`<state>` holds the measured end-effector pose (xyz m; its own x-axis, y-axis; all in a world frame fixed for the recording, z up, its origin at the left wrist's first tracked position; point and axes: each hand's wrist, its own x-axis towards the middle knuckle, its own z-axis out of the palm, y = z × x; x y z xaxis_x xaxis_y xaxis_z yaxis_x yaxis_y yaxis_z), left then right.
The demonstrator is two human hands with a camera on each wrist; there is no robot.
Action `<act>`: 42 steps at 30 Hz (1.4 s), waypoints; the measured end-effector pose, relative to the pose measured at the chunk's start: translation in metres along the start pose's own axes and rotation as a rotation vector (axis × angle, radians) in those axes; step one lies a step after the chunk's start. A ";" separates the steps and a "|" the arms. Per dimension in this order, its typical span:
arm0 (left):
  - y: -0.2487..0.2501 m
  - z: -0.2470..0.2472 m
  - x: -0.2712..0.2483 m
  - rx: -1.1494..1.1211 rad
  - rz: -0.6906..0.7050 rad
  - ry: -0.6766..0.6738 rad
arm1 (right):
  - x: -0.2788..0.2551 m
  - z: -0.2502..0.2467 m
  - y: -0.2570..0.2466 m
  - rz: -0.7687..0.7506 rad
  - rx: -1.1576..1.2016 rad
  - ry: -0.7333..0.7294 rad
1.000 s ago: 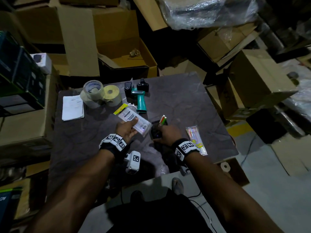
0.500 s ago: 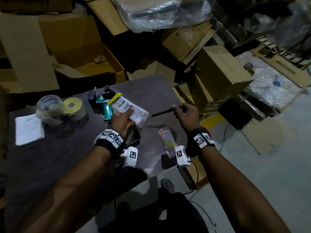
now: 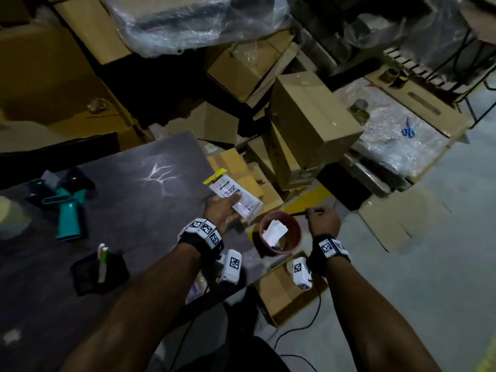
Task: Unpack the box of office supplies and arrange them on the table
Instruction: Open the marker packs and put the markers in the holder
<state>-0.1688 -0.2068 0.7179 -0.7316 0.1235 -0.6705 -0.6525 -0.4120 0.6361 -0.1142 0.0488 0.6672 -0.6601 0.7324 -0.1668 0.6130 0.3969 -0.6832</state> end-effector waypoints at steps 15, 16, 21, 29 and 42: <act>-0.008 0.053 0.030 0.136 0.054 -0.012 | 0.050 0.001 0.013 0.058 0.243 -0.202; -0.003 0.049 0.026 0.129 0.062 -0.016 | 0.037 -0.002 -0.007 0.023 0.277 -0.236; 0.030 0.007 0.006 0.068 0.153 0.023 | -0.040 0.007 -0.110 -0.225 0.486 -0.548; 0.086 -0.095 -0.049 0.019 0.350 0.148 | -0.146 0.064 -0.194 -0.674 0.276 -0.658; 0.121 -0.251 -0.094 -0.114 0.343 0.210 | -0.254 0.115 -0.232 -0.839 -0.016 -0.949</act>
<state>-0.1295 -0.4947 0.7626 -0.8387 -0.2202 -0.4982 -0.3437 -0.4956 0.7977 -0.1385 -0.2932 0.7866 -0.8937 -0.4276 -0.1355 -0.1425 0.5571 -0.8181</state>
